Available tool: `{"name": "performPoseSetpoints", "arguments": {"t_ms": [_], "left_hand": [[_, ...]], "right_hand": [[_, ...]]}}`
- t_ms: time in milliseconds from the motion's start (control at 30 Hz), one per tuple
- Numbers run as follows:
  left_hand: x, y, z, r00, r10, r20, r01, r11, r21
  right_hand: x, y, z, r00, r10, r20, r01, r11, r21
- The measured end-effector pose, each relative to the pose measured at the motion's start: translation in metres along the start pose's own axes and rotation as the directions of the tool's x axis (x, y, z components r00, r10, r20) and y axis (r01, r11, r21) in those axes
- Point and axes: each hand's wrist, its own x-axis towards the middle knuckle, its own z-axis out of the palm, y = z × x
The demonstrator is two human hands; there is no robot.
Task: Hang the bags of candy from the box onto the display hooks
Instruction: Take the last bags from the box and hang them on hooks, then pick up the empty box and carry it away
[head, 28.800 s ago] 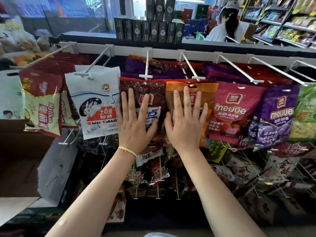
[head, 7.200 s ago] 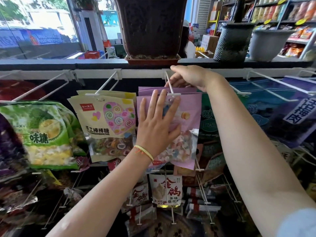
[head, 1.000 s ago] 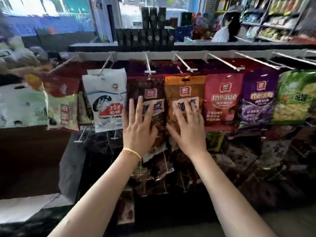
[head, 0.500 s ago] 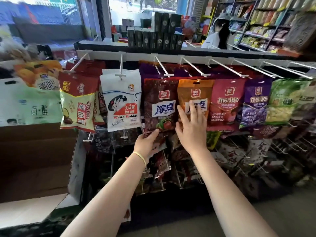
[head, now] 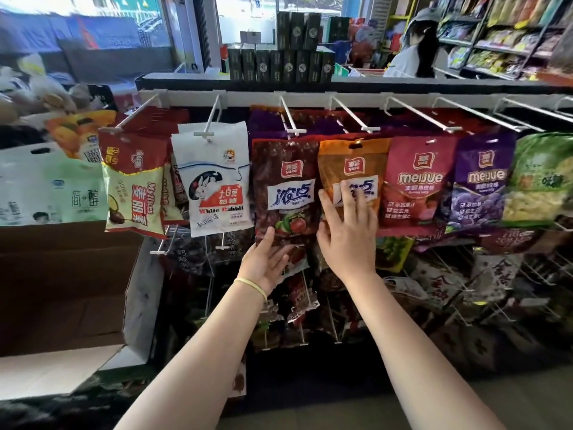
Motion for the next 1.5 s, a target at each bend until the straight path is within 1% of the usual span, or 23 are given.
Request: {"name": "performPoseSetpoints", "arguments": {"t_ms": [67, 100, 133, 200, 267, 300, 333, 400, 467, 500, 567, 633, 667, 767, 833, 867, 1067, 1300, 1367, 1400, 1433, 1467, 1500], "left_hand": [[-0.001, 0.002, 0.000, 1.000, 0.014, -0.006, -0.014, 1.000, 0.014], [-0.002, 0.003, -0.001, 1.000, 0.027, 0.000, -0.027, 1.000, 0.009], [-0.003, 0.006, -0.002, 0.999, 0.036, 0.012, -0.036, 0.999, 0.009], [-0.005, 0.011, -0.006, 0.999, 0.028, 0.038, -0.029, 0.999, 0.026], [-0.008, 0.018, -0.012, 0.999, -0.007, 0.053, 0.004, 0.999, 0.049], [-0.010, 0.022, -0.018, 0.998, -0.022, 0.052, 0.018, 0.997, 0.070], [-0.010, 0.027, -0.025, 0.999, -0.026, 0.039, 0.022, 0.995, 0.099], [-0.013, 0.038, -0.043, 1.000, 0.010, -0.027, -0.005, 0.988, 0.152], [-0.014, 0.053, -0.065, 0.990, 0.083, -0.112, -0.067, 0.988, 0.141], [-0.014, 0.060, -0.077, 0.983, 0.120, -0.139, -0.103, 0.987, 0.123], [-0.014, 0.076, -0.093, 0.976, 0.178, -0.123, -0.169, 0.982, 0.082], [-0.014, 0.090, -0.102, 0.982, 0.183, -0.053, -0.182, 0.983, 0.014], [-0.012, 0.095, -0.104, 0.985, 0.169, -0.023, -0.170, 0.985, -0.010], [-0.008, 0.105, -0.107, 0.991, 0.137, 0.000, -0.137, 0.988, -0.077], [-0.004, 0.108, -0.110, 0.992, 0.122, -0.013, -0.122, 0.986, -0.116], [-0.002, 0.108, -0.112, 0.993, 0.118, -0.013, -0.119, 0.985, -0.128], [0.005, 0.108, -0.114, 0.994, 0.106, 0.008, -0.103, 0.981, -0.166], [0.005, 0.105, -0.112, 0.995, 0.099, -0.018, -0.100, 0.975, -0.199], [-0.006, 0.105, -0.111, 0.993, 0.103, -0.049, -0.109, 0.983, -0.147], [-0.015, 0.103, -0.111, 0.991, 0.113, -0.071, -0.117, 0.991, -0.064], [-0.026, 0.101, -0.112, 0.986, 0.138, -0.090, -0.132, 0.989, 0.067], [-0.038, 0.097, -0.116, 0.978, 0.181, -0.098, -0.155, 0.960, 0.232], [-0.050, 0.093, -0.122, 0.964, 0.247, -0.094, -0.189, 0.893, 0.408]], "right_hand": [[0.000, -0.007, -0.002, 0.998, -0.023, -0.057, 0.027, 0.998, 0.064], [0.001, -0.013, -0.003, 0.994, -0.078, -0.080, 0.085, 0.993, 0.086], [0.002, -0.021, -0.004, 0.985, -0.153, -0.080, 0.160, 0.983, 0.093], [0.001, -0.039, 0.000, 0.966, -0.259, -0.014, 0.259, 0.962, 0.080], [-0.002, -0.050, 0.005, 0.971, -0.237, 0.042, 0.234, 0.970, 0.059], [-0.004, -0.055, 0.005, 0.979, -0.200, 0.034, 0.198, 0.978, 0.060], [-0.006, -0.061, 0.004, 0.985, -0.172, -0.003, 0.172, 0.983, 0.065], [-0.008, -0.077, 0.002, 0.977, -0.166, -0.137, 0.177, 0.981, 0.074], [-0.006, -0.103, -0.001, 0.968, -0.144, -0.205, 0.178, 0.972, 0.156], [-0.004, -0.119, -0.005, 0.980, -0.100, -0.171, 0.143, 0.954, 0.264], [0.001, -0.150, -0.009, 1.000, 0.016, 0.010, -0.019, 0.884, 0.468], [0.010, -0.174, -0.009, 0.976, 0.101, 0.192, -0.186, 0.847, 0.499], [0.014, -0.183, -0.009, 0.961, 0.133, 0.241, -0.239, 0.840, 0.487], [0.022, -0.195, -0.005, 0.931, 0.242, 0.273, -0.347, 0.816, 0.461], [0.022, -0.196, -0.001, 0.884, 0.334, 0.327, -0.457, 0.762, 0.458], [0.021, -0.194, 0.002, 0.869, 0.351, 0.349, -0.484, 0.750, 0.451], [0.010, -0.178, 0.021, 0.844, 0.413, 0.342, -0.534, 0.711, 0.458], [0.010, -0.165, 0.024, 0.828, 0.441, 0.345, -0.553, 0.741, 0.380], [0.004, -0.163, 0.023, 0.836, 0.438, 0.331, -0.538, 0.773, 0.337], [-0.001, -0.163, 0.023, 0.843, 0.417, 0.340, -0.522, 0.785, 0.333], [-0.007, -0.163, 0.024, 0.853, 0.373, 0.365, -0.499, 0.789, 0.360], [-0.015, -0.165, 0.024, 0.857, 0.309, 0.413, -0.476, 0.783, 0.401], [-0.024, -0.170, 0.024, 0.843, 0.241, 0.480, -0.467, 0.772, 0.432]]}}
